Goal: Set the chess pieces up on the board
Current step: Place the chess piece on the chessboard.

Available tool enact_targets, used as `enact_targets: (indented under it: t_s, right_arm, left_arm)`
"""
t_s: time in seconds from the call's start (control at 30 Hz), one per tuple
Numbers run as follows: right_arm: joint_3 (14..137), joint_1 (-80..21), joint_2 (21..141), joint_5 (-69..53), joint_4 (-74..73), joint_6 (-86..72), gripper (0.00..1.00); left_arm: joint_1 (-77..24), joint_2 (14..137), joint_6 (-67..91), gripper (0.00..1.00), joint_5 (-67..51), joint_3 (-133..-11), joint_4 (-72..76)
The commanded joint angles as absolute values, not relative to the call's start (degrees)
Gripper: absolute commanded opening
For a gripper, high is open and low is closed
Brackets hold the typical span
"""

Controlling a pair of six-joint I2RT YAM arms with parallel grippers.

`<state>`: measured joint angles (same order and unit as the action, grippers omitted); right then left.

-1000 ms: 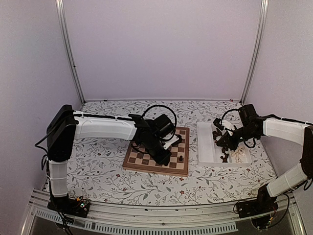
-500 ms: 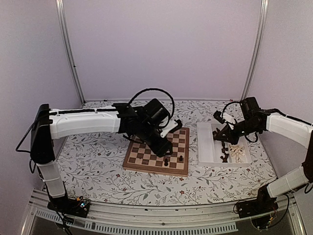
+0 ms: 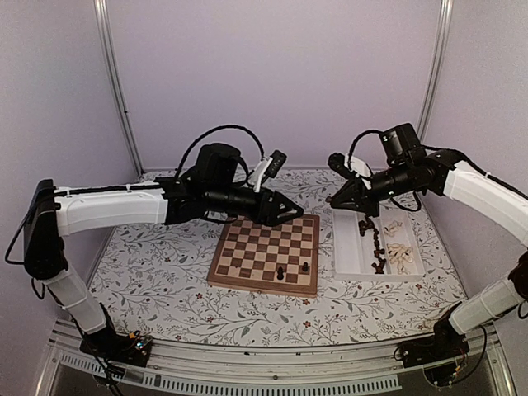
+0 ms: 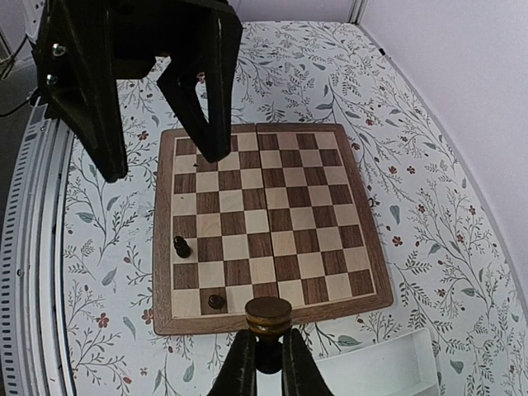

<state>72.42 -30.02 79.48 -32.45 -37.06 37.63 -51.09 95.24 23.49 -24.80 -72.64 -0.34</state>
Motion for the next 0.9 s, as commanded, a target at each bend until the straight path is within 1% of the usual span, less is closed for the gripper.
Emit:
enact_targets:
  t_s: [0.0, 0.13, 0.53, 0.87]
  right_arm:
    - [74.64, -32.31, 81.51, -31.89, -40.07, 38.58, 0.09]
    - [75.4, -33.74, 82.06, -30.98, -40.88, 38.58, 0.09]
    - [76.4, -35.97, 81.47, -31.44, -42.26, 39.14, 0.1]
    - [76.04, -36.82, 81.17, -31.65, -42.71, 39.89, 0.1]
  left_arm:
    - [-51.06, 97.61, 31.3, 0.58, -33.39, -72.11, 12.84]
    - [-51.07, 99.75, 34.12, 0.54, -37.14, -72.4, 17.26]
    - [-51.28, 105.53, 36.92, 0.52, -37.91, -76.82, 16.04]
    - [-51.5, 108.0, 37.1, 0.41, -39.65, -79.16, 15.21]
